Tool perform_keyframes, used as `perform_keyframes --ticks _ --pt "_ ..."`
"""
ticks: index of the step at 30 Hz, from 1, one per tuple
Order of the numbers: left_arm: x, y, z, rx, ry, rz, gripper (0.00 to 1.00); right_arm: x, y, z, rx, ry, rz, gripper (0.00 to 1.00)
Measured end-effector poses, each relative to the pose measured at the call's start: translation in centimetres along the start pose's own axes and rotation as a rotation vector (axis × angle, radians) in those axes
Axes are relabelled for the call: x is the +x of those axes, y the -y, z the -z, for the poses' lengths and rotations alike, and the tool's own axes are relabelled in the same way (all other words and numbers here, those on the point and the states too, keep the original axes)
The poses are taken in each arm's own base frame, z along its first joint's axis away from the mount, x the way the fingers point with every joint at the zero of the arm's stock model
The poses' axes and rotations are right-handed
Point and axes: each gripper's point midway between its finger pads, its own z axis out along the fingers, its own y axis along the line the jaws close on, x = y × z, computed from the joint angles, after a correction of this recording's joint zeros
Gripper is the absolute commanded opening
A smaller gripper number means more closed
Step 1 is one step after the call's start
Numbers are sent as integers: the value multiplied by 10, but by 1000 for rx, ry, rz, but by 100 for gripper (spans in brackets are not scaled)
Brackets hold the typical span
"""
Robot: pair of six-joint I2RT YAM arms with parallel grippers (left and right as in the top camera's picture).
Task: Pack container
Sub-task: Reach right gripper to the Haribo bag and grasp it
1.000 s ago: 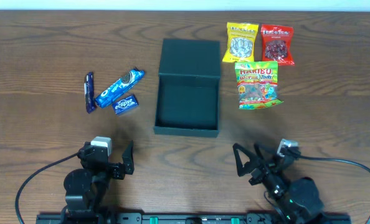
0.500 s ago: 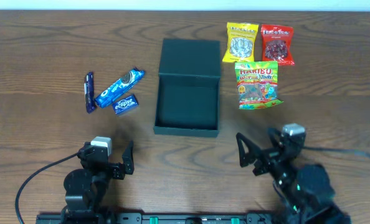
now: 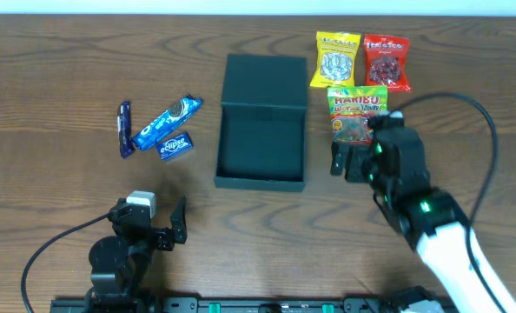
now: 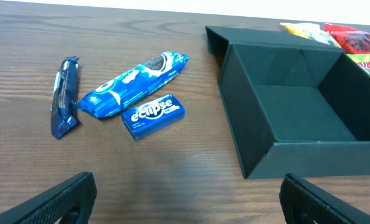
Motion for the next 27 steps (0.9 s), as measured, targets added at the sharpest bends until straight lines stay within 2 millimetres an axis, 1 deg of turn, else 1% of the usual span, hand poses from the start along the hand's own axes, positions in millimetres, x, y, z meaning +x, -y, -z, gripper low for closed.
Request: perform_keyframes --ticks 4,8,13,20,27 --pt "0 0 0 0 0 0 95 -5 12 -32 61 -50 17 99" --pt "0 0 0 0 0 0 95 -11 25 -55 116 -51 34 99" --pt "0 0 0 0 0 0 95 -13 38 -71 157 -49 46 99" --pt "0 0 0 0 0 0 95 -17 66 -89 223 -39 36 98" --pt "0 0 0 0 0 0 95 -11 81 -112 251 -52 42 96"
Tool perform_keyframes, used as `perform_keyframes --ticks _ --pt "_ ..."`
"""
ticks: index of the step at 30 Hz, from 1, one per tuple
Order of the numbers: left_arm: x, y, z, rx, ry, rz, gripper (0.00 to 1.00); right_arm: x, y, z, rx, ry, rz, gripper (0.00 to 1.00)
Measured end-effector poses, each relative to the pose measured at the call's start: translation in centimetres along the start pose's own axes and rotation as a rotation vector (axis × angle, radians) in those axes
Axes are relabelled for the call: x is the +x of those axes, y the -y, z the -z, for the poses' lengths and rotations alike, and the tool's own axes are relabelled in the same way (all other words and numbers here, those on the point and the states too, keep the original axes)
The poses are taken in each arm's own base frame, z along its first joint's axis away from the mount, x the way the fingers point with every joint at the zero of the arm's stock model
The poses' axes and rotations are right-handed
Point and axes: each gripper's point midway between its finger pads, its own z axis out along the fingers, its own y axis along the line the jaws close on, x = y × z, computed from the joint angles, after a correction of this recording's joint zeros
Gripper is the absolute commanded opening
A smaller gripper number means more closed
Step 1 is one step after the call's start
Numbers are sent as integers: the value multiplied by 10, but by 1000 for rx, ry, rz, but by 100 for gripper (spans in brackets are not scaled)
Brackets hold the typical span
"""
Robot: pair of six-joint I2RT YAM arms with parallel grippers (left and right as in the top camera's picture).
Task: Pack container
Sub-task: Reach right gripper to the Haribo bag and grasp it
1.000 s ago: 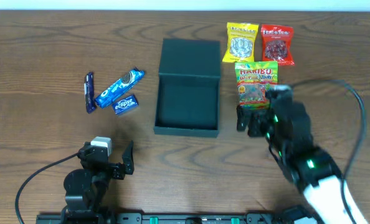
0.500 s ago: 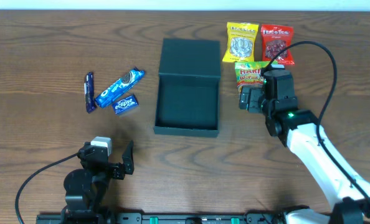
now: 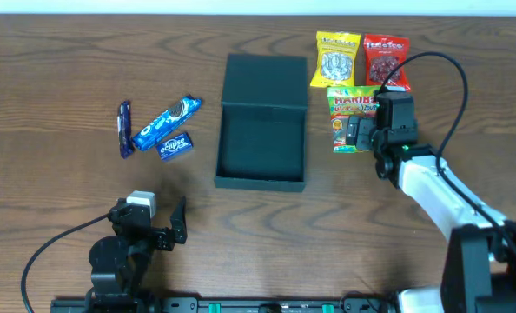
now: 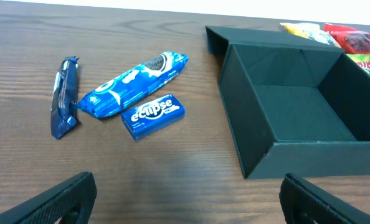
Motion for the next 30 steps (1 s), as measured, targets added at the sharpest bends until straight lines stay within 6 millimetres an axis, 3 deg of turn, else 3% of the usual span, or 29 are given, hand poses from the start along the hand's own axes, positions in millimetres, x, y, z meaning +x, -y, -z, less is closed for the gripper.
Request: perform_keyframes --ticks 8,12,15,19,23,30 --pt "0 0 0 0 0 0 95 17 0 -31 11 -39 6 93" --pt "0 0 0 0 0 0 95 33 -1 -45 15 -86 15 85" --pt "0 0 0 0 0 0 95 32 -4 -48 1 -89 19 66" --pt "0 0 0 0 0 0 95 32 -10 -51 -30 -96 17 14" --pt "0 0 0 0 0 0 95 30 -11 -51 -32 -94 19 1" --pt "0 0 0 0 0 0 95 33 -11 -50 -33 -118 22 1"
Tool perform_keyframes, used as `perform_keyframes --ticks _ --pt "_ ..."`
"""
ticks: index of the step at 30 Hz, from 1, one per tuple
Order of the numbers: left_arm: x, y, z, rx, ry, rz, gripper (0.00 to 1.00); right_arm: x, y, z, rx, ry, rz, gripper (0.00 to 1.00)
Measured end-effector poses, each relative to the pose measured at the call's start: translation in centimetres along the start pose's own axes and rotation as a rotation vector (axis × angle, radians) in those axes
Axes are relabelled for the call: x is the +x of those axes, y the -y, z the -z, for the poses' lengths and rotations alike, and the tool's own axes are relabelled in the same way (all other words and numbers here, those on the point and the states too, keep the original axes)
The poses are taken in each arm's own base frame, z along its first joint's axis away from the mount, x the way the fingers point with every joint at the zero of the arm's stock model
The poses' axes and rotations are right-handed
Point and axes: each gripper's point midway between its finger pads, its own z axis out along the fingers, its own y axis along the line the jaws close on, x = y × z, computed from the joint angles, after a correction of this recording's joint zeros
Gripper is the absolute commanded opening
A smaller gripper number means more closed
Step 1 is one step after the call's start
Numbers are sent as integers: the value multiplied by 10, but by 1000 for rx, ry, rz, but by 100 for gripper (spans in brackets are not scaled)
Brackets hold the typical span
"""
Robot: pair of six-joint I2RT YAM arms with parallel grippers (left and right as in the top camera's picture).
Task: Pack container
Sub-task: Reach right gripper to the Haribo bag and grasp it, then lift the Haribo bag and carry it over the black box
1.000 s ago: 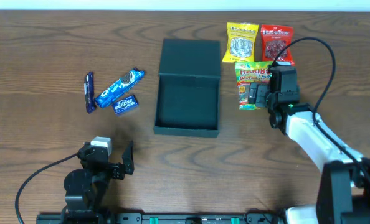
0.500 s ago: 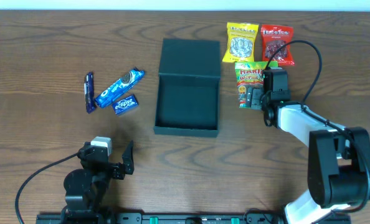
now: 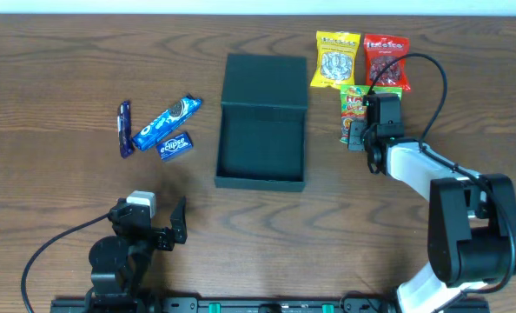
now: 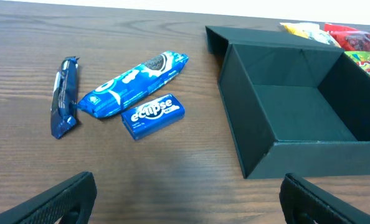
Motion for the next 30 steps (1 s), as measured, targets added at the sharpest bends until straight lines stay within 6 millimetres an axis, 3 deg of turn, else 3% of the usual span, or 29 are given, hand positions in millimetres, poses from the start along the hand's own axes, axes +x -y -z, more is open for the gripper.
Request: perform_keyframes --ticks 8,14,19,23,30 --pt "0 0 0 0 0 0 95 14 -8 12 -62 -79 -16 1" --pt "0 0 0 0 0 0 95 26 -10 44 -99 -122 -70 1" --pt "0 0 0 0 0 0 95 -12 -14 100 -149 36 -92 1" --pt "0 0 0 0 0 0 95 -36 -30 146 -211 170 -68 1" --pt "0 0 0 0 0 0 95 -52 -73 193 -344 300 -49 1"
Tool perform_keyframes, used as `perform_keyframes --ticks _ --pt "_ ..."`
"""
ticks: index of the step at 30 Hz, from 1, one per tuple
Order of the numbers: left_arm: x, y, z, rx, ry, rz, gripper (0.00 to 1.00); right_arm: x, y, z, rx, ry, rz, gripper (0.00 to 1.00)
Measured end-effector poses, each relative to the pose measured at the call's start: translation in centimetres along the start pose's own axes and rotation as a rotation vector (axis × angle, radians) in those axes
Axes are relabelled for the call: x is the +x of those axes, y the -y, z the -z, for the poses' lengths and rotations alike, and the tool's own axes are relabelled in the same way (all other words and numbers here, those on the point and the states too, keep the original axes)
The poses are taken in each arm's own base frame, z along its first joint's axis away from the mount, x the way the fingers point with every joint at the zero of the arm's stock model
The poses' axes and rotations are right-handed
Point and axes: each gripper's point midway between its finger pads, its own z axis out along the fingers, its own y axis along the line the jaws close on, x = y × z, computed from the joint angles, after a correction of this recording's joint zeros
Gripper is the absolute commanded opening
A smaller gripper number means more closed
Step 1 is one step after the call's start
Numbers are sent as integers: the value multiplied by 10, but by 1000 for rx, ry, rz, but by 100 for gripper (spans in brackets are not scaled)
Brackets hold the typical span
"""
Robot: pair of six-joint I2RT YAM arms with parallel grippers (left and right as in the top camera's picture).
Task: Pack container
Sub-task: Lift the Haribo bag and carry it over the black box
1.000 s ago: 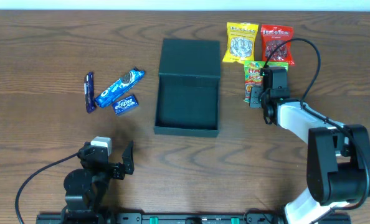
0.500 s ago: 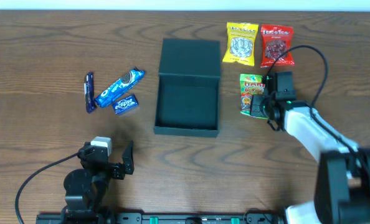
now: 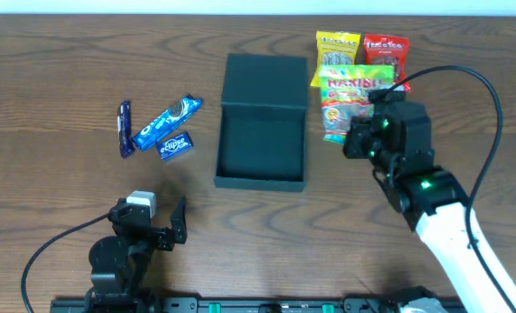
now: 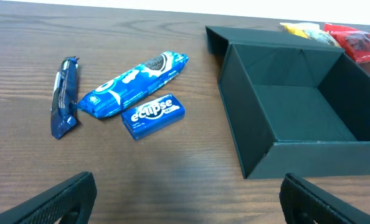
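The Haribo bag [image 3: 353, 97] hangs above the table just right of the open dark green box [image 3: 262, 130], with my right gripper [image 3: 359, 132] shut on its near edge. The box interior [image 4: 297, 115] holds nothing. The Haribo bag does not show in the left wrist view. My left gripper [image 3: 150, 228] rests at the front left of the table, open, with bare wood between its fingers [image 4: 60, 199].
A yellow snack bag [image 3: 337, 56] and a red one [image 3: 386, 54] lie behind the Haribo bag. Left of the box lie an Oreo pack [image 3: 167, 122], a blue Eclipse pack [image 3: 176, 144] and a dark blue bar [image 3: 125, 129]. The box's lid flap [image 3: 265, 80] lies open at the back.
The right gripper was down on the Haribo bag on the table. Now the bag is off the table in that gripper, a little further left toward the box. The left arm is unchanged.
The right gripper stood open just in front of the Haribo bag. It was then over the bag's right side, then low on the bag, and now holds it raised beside the box. The left gripper stayed open throughout.
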Motion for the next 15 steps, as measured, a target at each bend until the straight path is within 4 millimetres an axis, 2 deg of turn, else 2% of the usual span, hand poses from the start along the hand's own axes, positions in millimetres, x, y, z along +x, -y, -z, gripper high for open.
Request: perform_keyframes --ticks 5,10,15 --pt "0 0 0 0 0 0 95 -9 -52 -2 -132 66 5 2" --pt "0 0 0 0 0 0 95 1 -101 -19 -244 77 62 1" --pt "0 0 0 0 0 0 95 22 -121 -42 -276 38 94 1"
